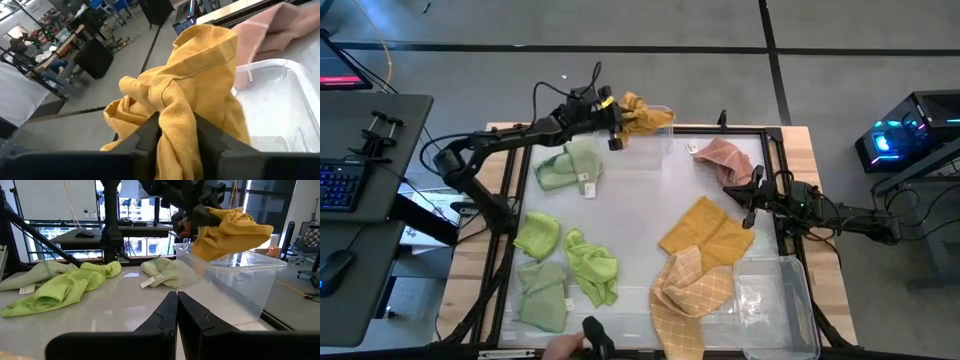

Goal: Sort towels by color in basket
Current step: Put the left yellow towel into the top transparent bin, then put the right light green towel into the bottom transparent bin

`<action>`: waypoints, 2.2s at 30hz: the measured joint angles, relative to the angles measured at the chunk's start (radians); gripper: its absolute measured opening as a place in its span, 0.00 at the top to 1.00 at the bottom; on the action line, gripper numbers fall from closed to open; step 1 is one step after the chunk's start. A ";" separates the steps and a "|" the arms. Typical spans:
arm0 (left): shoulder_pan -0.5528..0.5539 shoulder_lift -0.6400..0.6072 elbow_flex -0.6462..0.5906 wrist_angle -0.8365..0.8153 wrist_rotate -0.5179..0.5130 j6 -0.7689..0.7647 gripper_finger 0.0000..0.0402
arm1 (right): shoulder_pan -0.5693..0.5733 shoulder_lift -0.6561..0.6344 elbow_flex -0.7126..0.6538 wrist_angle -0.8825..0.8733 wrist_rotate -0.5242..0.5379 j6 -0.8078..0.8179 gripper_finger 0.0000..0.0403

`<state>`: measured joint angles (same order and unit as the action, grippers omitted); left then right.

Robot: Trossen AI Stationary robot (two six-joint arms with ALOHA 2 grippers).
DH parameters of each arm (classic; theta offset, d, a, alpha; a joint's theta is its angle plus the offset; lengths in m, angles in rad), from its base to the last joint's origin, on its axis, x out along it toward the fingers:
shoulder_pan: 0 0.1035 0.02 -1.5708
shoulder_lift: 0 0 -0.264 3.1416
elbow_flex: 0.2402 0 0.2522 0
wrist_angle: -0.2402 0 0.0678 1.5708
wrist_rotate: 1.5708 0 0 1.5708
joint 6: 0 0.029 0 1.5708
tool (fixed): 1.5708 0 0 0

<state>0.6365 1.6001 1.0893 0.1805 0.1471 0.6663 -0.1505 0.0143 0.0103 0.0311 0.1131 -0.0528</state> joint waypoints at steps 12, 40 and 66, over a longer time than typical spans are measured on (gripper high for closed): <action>-0.058 -0.150 0.000 -0.119 -0.019 -0.065 0.51 | 0.000 0.000 0.000 0.000 0.000 0.000 1.00; -0.844 -0.356 -0.209 -0.763 -0.659 -0.933 0.69 | 0.000 0.000 0.000 0.000 0.000 0.000 1.00; -1.171 0.046 -0.471 -0.086 -0.377 -1.055 0.74 | 0.000 0.000 0.000 0.000 0.000 0.000 1.00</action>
<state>-0.5349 1.6459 0.6187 0.0945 -0.2301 -0.3891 -0.1508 0.0139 0.0102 0.0315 0.1131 -0.0525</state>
